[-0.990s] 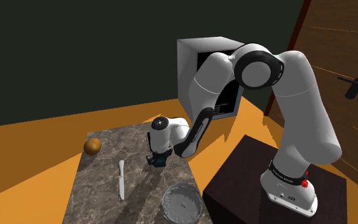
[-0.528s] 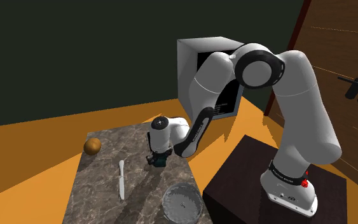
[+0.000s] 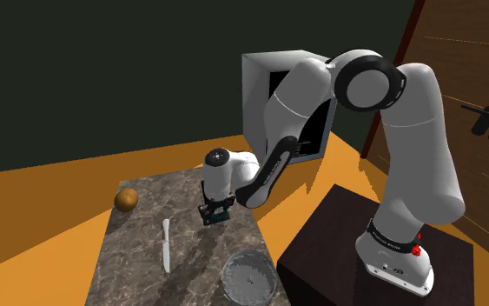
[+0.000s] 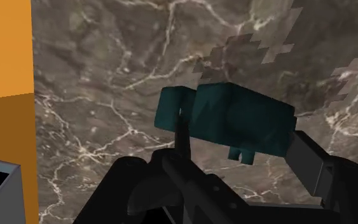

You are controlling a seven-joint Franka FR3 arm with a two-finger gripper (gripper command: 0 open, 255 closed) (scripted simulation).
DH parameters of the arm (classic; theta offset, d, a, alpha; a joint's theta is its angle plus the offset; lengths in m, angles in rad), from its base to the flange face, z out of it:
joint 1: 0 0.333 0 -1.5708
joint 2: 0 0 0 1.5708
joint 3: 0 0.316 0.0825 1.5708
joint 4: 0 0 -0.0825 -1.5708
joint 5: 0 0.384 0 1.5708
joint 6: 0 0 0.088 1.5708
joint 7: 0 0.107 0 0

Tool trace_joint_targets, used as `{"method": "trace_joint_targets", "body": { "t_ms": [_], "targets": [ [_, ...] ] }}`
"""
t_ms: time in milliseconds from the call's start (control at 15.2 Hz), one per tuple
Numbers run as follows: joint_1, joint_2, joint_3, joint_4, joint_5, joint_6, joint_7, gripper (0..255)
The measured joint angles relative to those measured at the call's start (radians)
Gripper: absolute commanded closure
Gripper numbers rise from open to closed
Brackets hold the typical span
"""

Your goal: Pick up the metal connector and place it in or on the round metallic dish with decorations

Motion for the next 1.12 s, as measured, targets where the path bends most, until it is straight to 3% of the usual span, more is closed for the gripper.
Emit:
{"method": "trace_joint_targets", "body": {
  "t_ms": [462,528,594,660,726,858,924,990,1122],
  "targets": [
    [-0.03,-0.089,0.041,-0.02,0.058,-0.066,-0.059,255],
    [-0.03,-0.089,0.041,-0.019,0.058,-0.066,-0.059,0],
    [-0.03,-0.089,0.041,-0.019,0.058,-0.066,-0.059,0],
    [-0.089,-0.072,0.086,-0.027,0.104,-0.024,-0.111,0],
    [-0.208,-0.04,0.18,-0.039,0.204,0.042,-0.253,0],
    [-0.515,0.086,0.433,-0.02,0.398,0.111,-0.641,0],
    [-0.59,0.136,0.494,-0.002,0.426,0.124,-0.732,0],
    [-0.627,0.166,0.522,0.004,0.433,0.138,-0.774,0],
    [-0.639,0.206,0.531,0.02,0.431,0.157,-0.801,0]
  ]
}}
